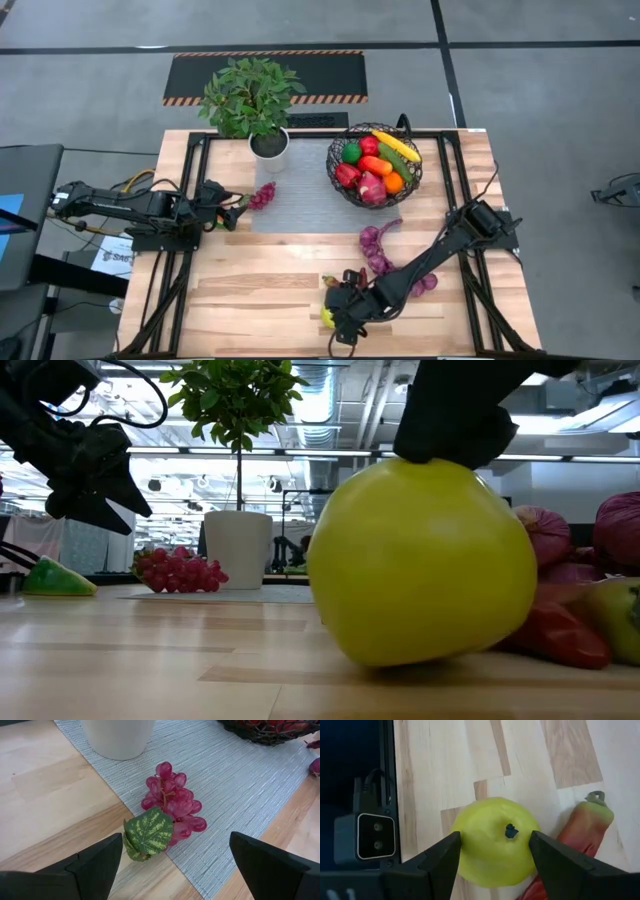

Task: Build produce basket
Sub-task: Put the green apple into the wire basket

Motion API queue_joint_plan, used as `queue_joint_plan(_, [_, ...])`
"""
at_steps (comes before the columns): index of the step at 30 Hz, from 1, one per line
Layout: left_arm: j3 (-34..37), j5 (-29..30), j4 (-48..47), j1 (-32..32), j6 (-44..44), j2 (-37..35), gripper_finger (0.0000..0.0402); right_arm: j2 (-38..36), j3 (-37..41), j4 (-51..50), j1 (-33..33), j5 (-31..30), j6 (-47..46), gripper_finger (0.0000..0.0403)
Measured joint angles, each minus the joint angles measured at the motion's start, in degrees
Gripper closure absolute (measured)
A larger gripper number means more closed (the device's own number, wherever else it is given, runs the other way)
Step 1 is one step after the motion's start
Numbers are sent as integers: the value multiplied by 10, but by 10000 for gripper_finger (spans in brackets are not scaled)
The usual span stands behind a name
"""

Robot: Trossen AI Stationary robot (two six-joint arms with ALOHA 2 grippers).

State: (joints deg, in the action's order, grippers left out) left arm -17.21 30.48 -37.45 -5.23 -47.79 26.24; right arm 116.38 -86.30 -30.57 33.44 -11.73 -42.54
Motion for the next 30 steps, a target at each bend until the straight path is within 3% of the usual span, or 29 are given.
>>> queue_joint_plan(30, [0,35,0,0,16,0,47,1,-34,2,-32,31,12,137])
